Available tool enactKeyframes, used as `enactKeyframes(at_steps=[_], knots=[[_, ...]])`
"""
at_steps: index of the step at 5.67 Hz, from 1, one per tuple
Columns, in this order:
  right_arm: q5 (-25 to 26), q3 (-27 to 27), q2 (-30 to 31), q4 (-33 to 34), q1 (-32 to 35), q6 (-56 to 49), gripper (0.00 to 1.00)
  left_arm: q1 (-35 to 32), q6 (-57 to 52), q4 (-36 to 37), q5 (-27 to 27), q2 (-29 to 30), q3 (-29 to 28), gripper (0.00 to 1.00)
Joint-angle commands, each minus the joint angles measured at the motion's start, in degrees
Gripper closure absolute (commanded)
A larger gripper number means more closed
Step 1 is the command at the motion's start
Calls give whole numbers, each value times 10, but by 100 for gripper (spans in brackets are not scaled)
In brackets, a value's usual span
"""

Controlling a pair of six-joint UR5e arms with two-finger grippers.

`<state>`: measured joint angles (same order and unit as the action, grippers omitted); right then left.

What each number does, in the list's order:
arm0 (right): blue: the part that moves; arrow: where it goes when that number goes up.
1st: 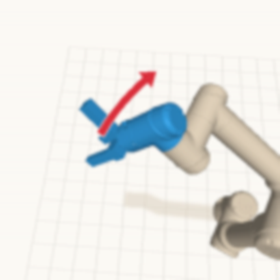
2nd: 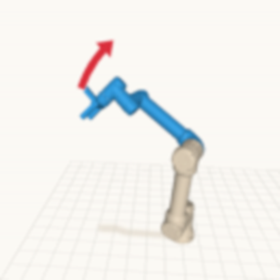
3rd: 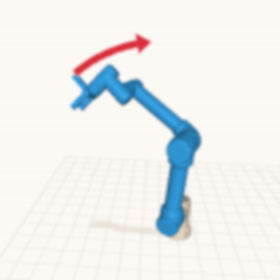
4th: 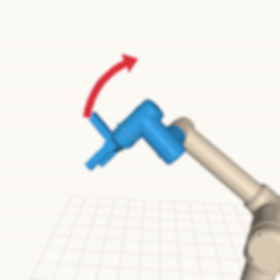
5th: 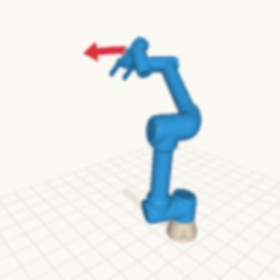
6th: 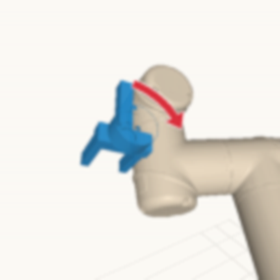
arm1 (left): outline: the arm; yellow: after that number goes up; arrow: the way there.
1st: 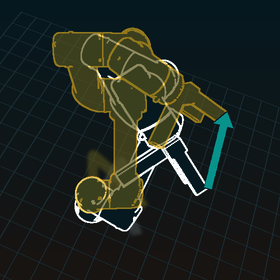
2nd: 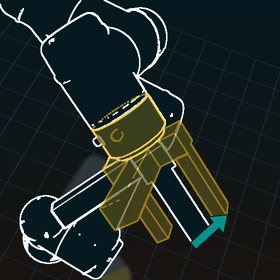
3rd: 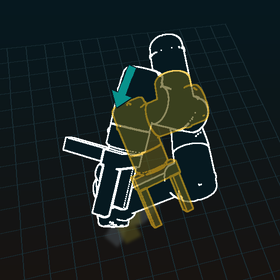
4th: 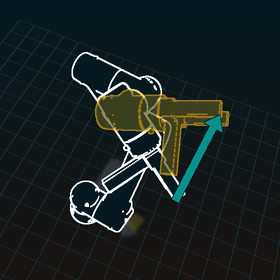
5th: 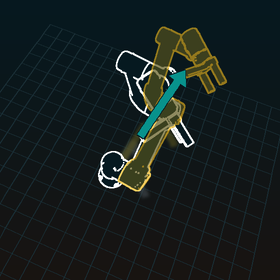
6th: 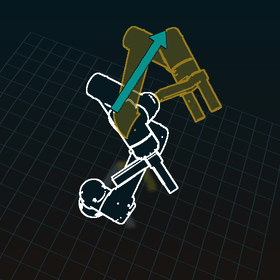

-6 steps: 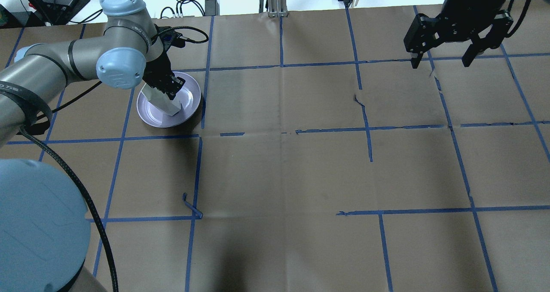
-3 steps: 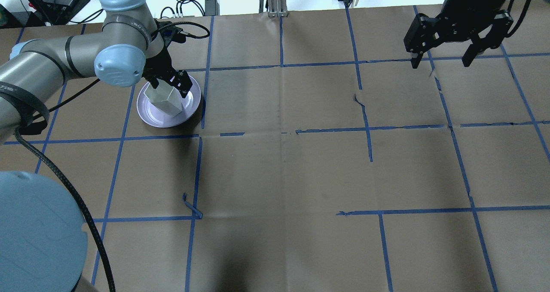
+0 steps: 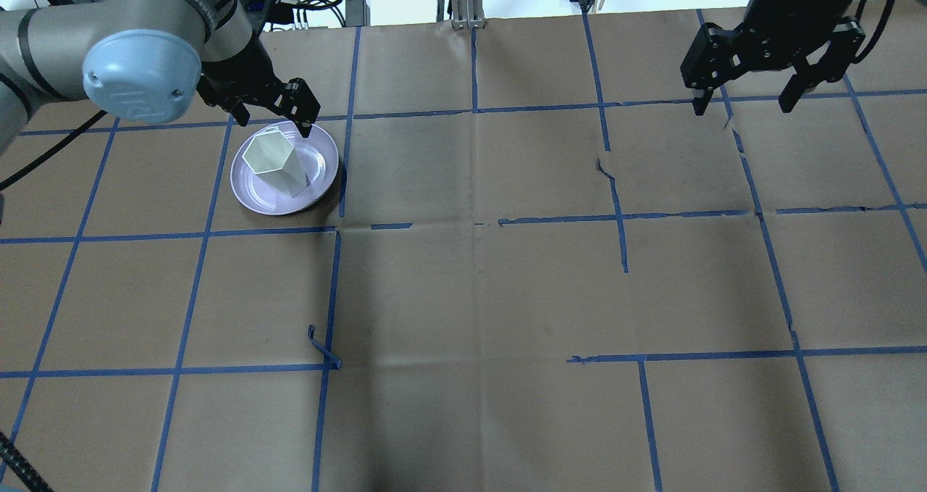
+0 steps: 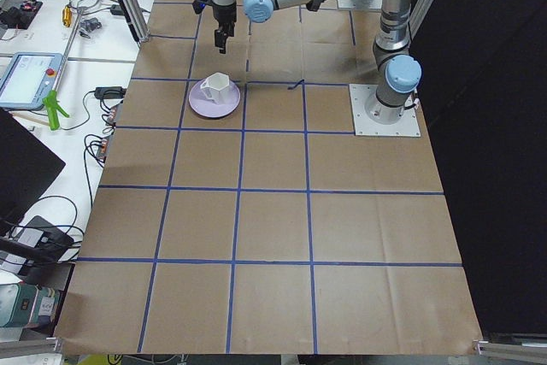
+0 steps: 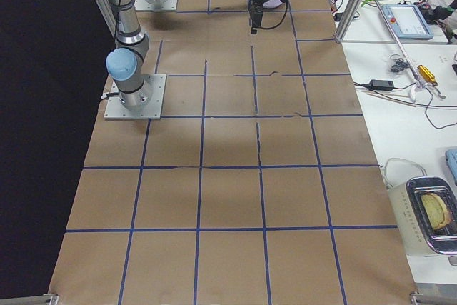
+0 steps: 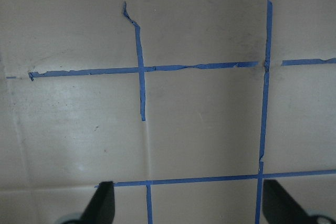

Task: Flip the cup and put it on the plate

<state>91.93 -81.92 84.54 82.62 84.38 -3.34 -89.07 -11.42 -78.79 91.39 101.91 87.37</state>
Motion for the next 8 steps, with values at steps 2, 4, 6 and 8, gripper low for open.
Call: enactKeyframes(at_steps=[2, 4, 6, 8], knots=[[0, 0, 0, 0, 0, 0, 0, -10, 82, -113, -12, -75, -29, 1], [0, 0, 0, 0, 0, 0, 0, -10, 83, -114, -19, -93, -13, 1], [0, 0, 0, 0, 0, 0, 0, -9, 90, -115, -12, -94, -12, 1], [0, 0, 0, 0, 0, 0, 0, -9, 90, -116, -11, -96, -12, 1]])
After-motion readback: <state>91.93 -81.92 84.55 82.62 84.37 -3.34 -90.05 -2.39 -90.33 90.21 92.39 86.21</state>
